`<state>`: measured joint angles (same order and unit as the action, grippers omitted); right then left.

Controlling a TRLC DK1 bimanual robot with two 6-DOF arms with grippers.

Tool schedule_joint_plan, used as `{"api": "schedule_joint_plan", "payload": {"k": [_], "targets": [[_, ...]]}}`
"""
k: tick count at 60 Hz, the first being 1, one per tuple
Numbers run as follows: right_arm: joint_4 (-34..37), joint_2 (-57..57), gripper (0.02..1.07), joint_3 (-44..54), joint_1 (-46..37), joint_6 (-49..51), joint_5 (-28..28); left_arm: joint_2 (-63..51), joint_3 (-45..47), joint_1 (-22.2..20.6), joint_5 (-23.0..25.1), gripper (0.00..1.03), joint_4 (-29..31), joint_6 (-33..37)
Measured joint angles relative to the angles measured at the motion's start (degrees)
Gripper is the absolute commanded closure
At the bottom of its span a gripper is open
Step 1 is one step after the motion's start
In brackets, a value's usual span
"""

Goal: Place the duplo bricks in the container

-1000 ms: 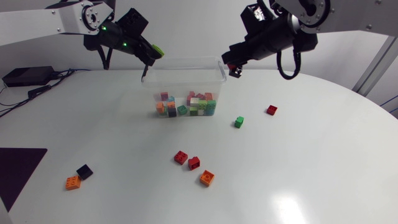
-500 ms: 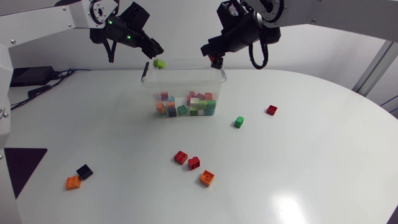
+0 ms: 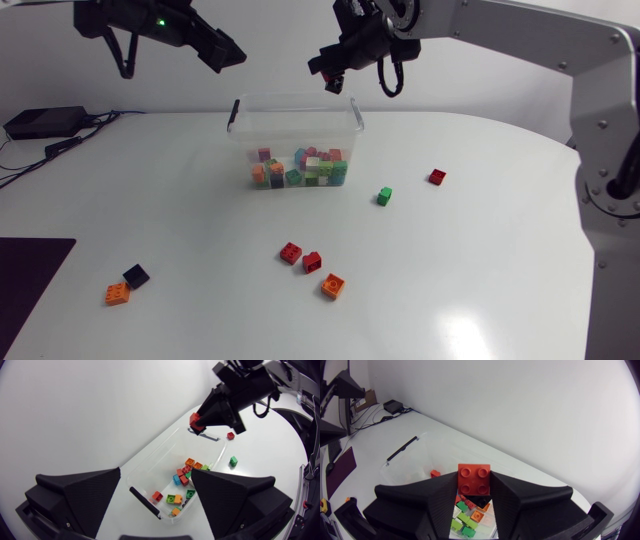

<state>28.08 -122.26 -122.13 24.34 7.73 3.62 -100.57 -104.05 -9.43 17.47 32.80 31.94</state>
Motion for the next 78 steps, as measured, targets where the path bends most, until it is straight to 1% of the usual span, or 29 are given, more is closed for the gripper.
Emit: {"api": "schedule_joint_plan", "payload": {"k": [4, 6, 10, 12, 13, 16, 18, 23, 32, 45, 54, 62, 71, 78], "targets": [[0.02, -2.05, 0.68, -2.19, 0.00, 0.00, 0.22, 3.54, 3.85, 0.00, 0.02, 0.04, -0.52, 0.79], [0.02, -2.75, 0.60, -2.99, 0.00, 0.00, 0.20, 4.96, 5.75, 0.00, 0.17, 0.04, -0.66, 1.29], [0.55, -4.48, 0.34, -5.35, 0.00, 0.00, 0.17, 6.75, 8.92, 0.04, 0.72, 0.04, -0.81, 2.49], [0.85, -5.40, 0.25, -6.73, 0.07, 0.00, 0.15, 7.56, 10.88, 0.04, 1.27, 0.04, -1.03, 3.32], [0.90, -5.79, 0.18, -7.26, 0.07, 0.00, 0.15, 7.96, 12.04, 0.04, 1.44, 0.04, -0.96, 3.96], [1.16, -6.49, 0.10, -8.07, 0.11, 0.02, 0.02, 8.72, 14.84, 0.02, 1.77, 0.04, -0.98, 5.42], [1.57, -6.73, 0.07, -8.33, 0.17, 0.31, -0.04, 9.22, 17.14, -0.11, 2.01, 0.04, -0.94, 6.71], [2.62, -6.84, 0.07, -8.41, 0.39, 0.87, -0.04, 9.90, 21.94, -0.77, 2.43, 0.04, -0.96, 10.01], [3.26, -5.70, 0.07, -6.23, 0.31, 1.70, -0.04, 10.21, 29.38, -3.82, 3.06, 0.04, -0.96, 16.68], [2.45, 6.58, 0.07, 10.08, -0.92, 4.87, 1.11, 10.10, 36.54, -9.33, 3.06, 0.04, -1.05, 26.18], [1.22, 16.74, 0.07, 19.65, -3.50, 7.02, 3.13, 7.19, 37.64, -12.35, 2.97, 0.05, -1.31, 31.45], [0.35, 23.61, 0.07, 28.26, -7.02, 9.01, 5.79, 2.25, 37.64, -14.21, 1.49, 0.06, -1.33, 35.39], [0.42, 27.80, 0.07, 37.27, -10.23, 12.09, 8.04, -2.10, 37.64, -15.45, 0.13, 0.07, -0.94, 39.43], [0.44, 30.69, 0.07, 43.45, -11.56, 15.17, 8.46, -4.61, 37.24, -16.22, -0.07, 0.07, 0.24, 42.53]]}}
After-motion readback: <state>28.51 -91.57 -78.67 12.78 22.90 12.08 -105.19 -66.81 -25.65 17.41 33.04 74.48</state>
